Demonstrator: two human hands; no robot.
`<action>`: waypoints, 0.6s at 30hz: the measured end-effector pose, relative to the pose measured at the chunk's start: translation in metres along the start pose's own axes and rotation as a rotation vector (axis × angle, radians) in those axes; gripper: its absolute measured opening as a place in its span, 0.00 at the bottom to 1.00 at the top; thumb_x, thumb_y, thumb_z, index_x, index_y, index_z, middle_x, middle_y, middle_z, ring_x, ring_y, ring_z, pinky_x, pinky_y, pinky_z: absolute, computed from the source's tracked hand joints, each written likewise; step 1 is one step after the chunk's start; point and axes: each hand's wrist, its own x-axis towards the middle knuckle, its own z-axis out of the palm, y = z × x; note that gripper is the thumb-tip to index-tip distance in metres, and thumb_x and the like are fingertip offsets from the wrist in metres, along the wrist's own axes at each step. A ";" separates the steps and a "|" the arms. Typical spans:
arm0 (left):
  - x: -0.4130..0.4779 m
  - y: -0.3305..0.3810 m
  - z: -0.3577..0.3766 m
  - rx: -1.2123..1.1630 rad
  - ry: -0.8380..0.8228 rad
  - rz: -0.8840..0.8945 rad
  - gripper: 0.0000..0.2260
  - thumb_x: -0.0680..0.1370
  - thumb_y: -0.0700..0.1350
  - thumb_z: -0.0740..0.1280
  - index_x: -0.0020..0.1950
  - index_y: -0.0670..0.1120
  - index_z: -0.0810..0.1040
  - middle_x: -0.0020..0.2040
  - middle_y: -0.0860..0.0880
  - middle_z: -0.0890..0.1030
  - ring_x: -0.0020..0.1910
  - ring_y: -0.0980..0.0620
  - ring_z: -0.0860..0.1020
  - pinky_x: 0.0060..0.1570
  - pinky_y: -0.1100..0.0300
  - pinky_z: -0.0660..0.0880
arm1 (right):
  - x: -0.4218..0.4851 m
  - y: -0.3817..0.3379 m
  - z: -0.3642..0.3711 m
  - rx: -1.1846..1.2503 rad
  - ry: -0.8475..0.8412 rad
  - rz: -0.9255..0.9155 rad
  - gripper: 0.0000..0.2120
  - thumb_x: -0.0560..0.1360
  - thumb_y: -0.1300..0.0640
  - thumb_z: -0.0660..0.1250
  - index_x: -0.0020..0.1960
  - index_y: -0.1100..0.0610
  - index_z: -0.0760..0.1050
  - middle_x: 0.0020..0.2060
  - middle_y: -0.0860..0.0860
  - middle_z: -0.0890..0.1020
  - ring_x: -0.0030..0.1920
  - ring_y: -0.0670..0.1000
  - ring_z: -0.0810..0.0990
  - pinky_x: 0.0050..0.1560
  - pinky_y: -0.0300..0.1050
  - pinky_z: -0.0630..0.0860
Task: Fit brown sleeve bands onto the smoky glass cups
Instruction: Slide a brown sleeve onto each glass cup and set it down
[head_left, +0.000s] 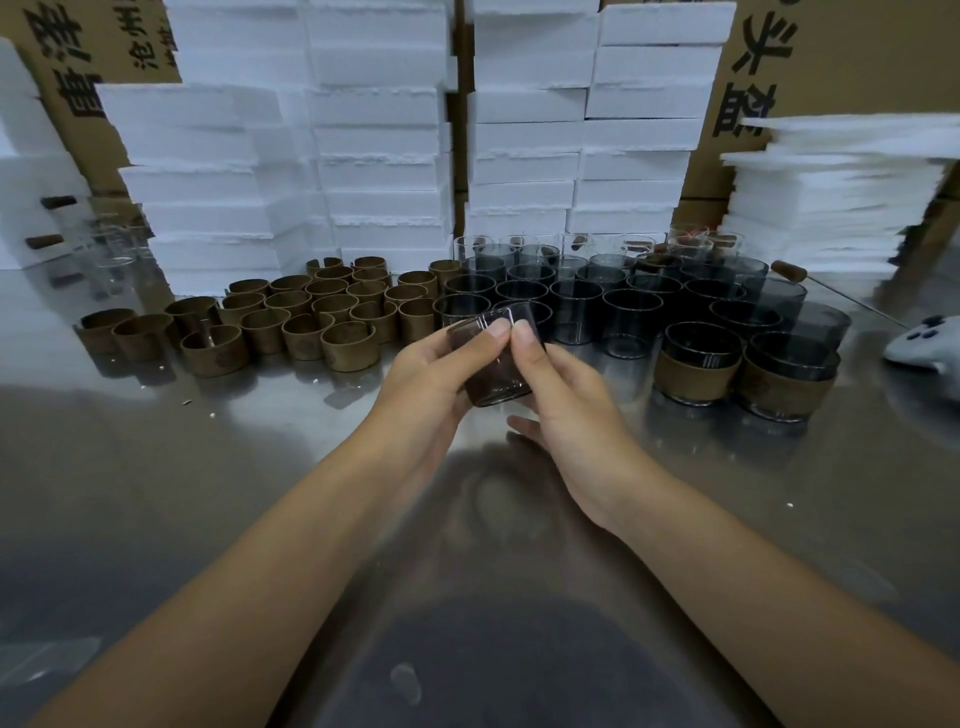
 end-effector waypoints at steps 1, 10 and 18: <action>0.000 0.000 0.000 -0.016 0.009 -0.009 0.20 0.67 0.49 0.71 0.53 0.39 0.80 0.49 0.41 0.83 0.49 0.49 0.82 0.53 0.59 0.79 | 0.001 0.000 0.000 -0.012 0.011 0.014 0.29 0.66 0.33 0.62 0.56 0.53 0.78 0.51 0.49 0.84 0.53 0.44 0.81 0.54 0.42 0.73; -0.003 0.001 -0.002 -0.052 -0.064 -0.057 0.24 0.71 0.51 0.67 0.59 0.34 0.77 0.50 0.40 0.83 0.48 0.48 0.82 0.55 0.56 0.79 | 0.002 -0.004 -0.005 0.118 -0.064 0.068 0.12 0.73 0.42 0.68 0.51 0.48 0.80 0.45 0.44 0.84 0.53 0.46 0.81 0.60 0.49 0.72; -0.001 0.004 -0.010 -0.026 -0.131 -0.036 0.17 0.72 0.55 0.66 0.52 0.46 0.85 0.50 0.44 0.84 0.51 0.50 0.83 0.53 0.60 0.79 | 0.001 -0.008 -0.016 0.101 -0.194 0.055 0.26 0.65 0.36 0.65 0.57 0.49 0.80 0.52 0.45 0.84 0.56 0.43 0.80 0.66 0.52 0.69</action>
